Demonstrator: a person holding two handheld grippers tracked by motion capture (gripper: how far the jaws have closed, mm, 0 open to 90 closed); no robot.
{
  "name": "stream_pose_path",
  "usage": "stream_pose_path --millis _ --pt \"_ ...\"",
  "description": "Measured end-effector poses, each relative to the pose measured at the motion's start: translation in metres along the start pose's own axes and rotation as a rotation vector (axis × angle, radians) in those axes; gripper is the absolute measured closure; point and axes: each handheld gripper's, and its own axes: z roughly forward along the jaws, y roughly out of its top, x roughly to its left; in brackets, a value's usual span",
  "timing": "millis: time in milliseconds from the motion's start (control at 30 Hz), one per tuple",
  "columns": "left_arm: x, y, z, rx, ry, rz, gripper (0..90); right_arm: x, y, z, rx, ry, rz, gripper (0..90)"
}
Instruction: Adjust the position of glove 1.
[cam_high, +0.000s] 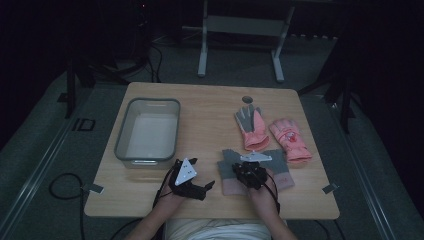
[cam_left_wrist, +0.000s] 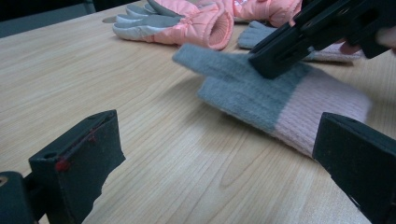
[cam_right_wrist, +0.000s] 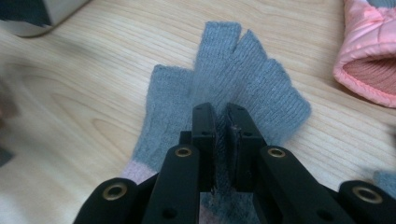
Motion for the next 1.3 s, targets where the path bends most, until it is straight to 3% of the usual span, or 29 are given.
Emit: stream_pose_path --millis 133,200,300,533,567,700,733,767,833,900,1000,1133,1300 --pt "0.000 0.000 0.000 -0.001 -0.001 0.004 1.1 -0.004 -0.002 0.008 0.008 -0.006 0.012 81.6" --pt "0.000 0.000 0.000 0.000 -0.002 0.000 1.1 -0.007 -0.008 0.020 0.041 -0.016 0.008 72.8" --pt "0.000 0.000 0.000 -0.002 -0.003 -0.001 1.1 -0.008 -0.009 0.023 0.031 -0.015 0.003 69.2" --pt "0.000 0.000 0.000 0.000 -0.005 0.000 1.1 -0.013 -0.009 0.024 0.014 0.015 0.042 61.7" --pt "0.000 0.000 0.000 -0.001 -0.005 0.001 1.1 -0.012 -0.006 0.018 -0.003 0.033 0.017 58.0" --pt "0.000 0.000 0.000 -0.002 -0.005 0.006 1.1 -0.022 0.007 -0.004 -0.071 0.021 -0.068 55.5" --pt "0.000 0.000 0.000 -0.002 -0.005 0.006 1.1 -0.022 0.007 -0.004 -0.071 0.021 -0.068 55.5" --pt "0.000 0.000 0.000 -0.001 -0.006 0.006 1.1 -0.035 0.012 -0.015 -0.097 0.022 -0.098 55.4" --pt "0.000 0.000 0.000 -0.001 -0.006 0.006 1.1 -0.043 0.013 -0.019 -0.103 0.022 -0.115 55.4" --pt "0.000 0.000 0.000 0.002 -0.006 0.003 1.1 -0.069 0.012 -0.030 -0.115 0.036 -0.159 57.0" --pt "0.000 0.000 0.000 0.002 -0.005 -0.001 1.1 -0.094 0.006 -0.039 -0.112 0.022 -0.191 58.4" --pt "0.000 0.000 0.000 0.000 0.000 0.000 1.1 -0.124 -0.007 -0.044 -0.061 0.022 -0.236 58.6" --pt "0.000 0.000 0.000 0.003 0.001 -0.005 1.1 -0.147 -0.025 -0.035 0.043 0.052 -0.235 59.1"
